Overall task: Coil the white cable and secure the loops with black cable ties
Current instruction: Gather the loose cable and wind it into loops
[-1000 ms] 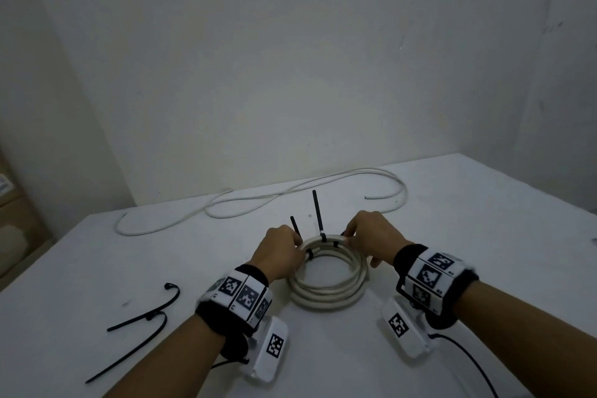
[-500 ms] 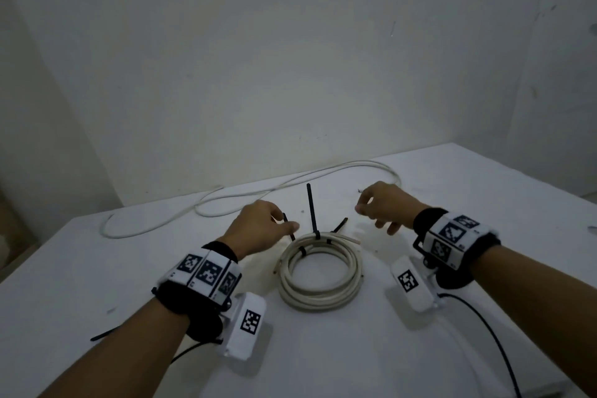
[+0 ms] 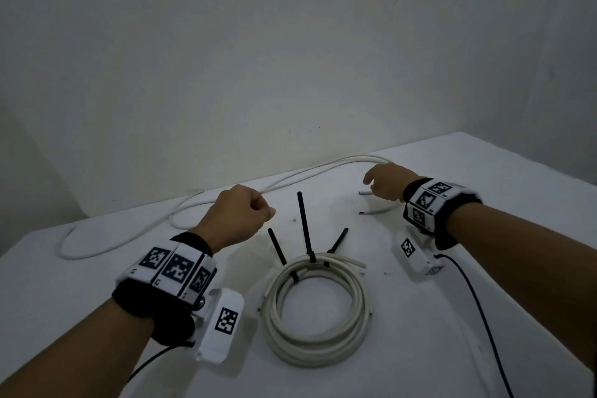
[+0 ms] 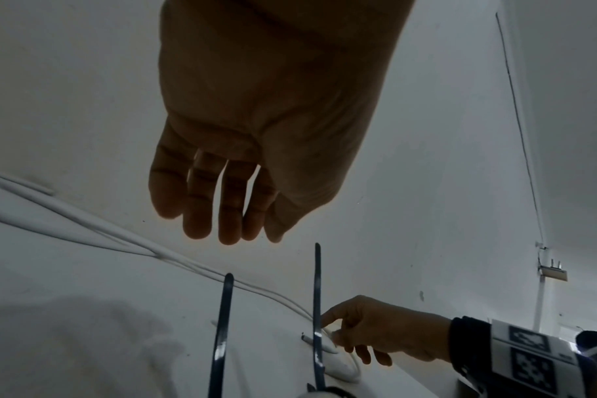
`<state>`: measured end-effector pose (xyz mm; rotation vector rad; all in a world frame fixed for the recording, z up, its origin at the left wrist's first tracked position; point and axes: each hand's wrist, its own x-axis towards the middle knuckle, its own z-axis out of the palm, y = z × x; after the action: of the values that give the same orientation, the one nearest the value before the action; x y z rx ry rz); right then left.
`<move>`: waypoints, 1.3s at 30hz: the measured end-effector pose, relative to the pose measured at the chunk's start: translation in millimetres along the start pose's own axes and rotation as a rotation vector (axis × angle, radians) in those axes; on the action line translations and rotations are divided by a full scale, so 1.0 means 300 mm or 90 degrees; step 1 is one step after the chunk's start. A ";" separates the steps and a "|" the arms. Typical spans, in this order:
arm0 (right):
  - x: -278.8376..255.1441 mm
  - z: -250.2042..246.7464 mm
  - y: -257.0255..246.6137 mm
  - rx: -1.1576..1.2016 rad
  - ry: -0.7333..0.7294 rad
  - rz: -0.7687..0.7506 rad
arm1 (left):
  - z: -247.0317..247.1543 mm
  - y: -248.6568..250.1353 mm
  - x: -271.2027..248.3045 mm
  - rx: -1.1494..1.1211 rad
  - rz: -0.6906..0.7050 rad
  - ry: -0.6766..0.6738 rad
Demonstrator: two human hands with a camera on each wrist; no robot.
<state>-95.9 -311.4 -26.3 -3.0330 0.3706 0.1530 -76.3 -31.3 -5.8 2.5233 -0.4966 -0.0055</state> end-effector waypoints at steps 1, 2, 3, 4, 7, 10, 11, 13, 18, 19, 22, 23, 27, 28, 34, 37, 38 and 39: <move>0.030 0.012 0.001 -0.011 -0.011 -0.002 | 0.004 -0.003 0.011 0.001 0.000 -0.004; 0.059 0.028 0.003 -0.023 -0.022 -0.001 | 0.007 -0.005 0.021 0.000 0.000 -0.007; 0.083 0.044 0.004 -0.032 -0.031 0.003 | 0.010 -0.008 0.031 -0.004 -0.002 -0.010; 0.105 0.057 0.007 -0.039 -0.032 0.004 | 0.011 -0.011 0.040 -0.009 -0.002 -0.013; 0.141 0.069 0.009 -0.064 -0.026 -0.001 | 0.010 -0.017 0.060 -0.022 -0.005 -0.018; 0.115 0.043 -0.005 -0.077 -0.062 -0.011 | 0.004 -0.021 0.069 -0.038 -0.013 -0.015; 0.104 0.027 -0.012 -0.068 -0.065 -0.019 | 0.000 -0.020 0.069 -0.041 -0.013 -0.013; 0.080 -0.020 -0.030 -0.002 -0.033 -0.047 | -0.011 -0.013 0.062 -0.044 -0.006 -0.013; -0.018 -0.207 -0.097 0.273 0.079 -0.103 | -0.050 0.034 0.038 -0.066 0.044 -0.002; -0.047 -0.248 -0.115 0.342 0.101 -0.123 | -0.059 0.048 0.033 -0.075 0.051 0.003; -0.139 -0.365 -0.159 0.613 0.137 -0.206 | -0.082 0.093 0.015 -0.100 0.068 0.013; -0.169 -0.398 -0.173 0.690 0.129 -0.237 | -0.090 0.108 0.009 -0.109 0.076 0.015; -0.258 -0.498 -0.226 0.873 0.082 -0.317 | -0.115 0.168 -0.028 -0.154 0.120 0.011; -0.277 -0.516 -0.239 0.903 0.075 -0.333 | -0.119 0.184 -0.038 -0.159 0.134 0.009; -0.350 -0.549 -0.273 0.988 0.077 -0.370 | -0.109 0.265 -0.073 -0.219 0.208 -0.002; -0.383 -0.528 -0.268 0.967 0.078 -0.362 | -0.098 0.286 -0.084 -0.303 0.180 0.012; -0.393 -0.513 -0.257 0.922 0.089 -0.344 | -0.095 0.287 -0.085 -0.332 0.167 0.020; -0.398 -0.491 -0.242 0.854 0.107 -0.314 | -0.095 0.285 -0.084 -0.358 0.155 0.027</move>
<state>-180.5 -226.8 137.9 -1.7125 -0.2258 -0.2792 -126.5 -73.7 61.0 1.9014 -0.6742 0.0007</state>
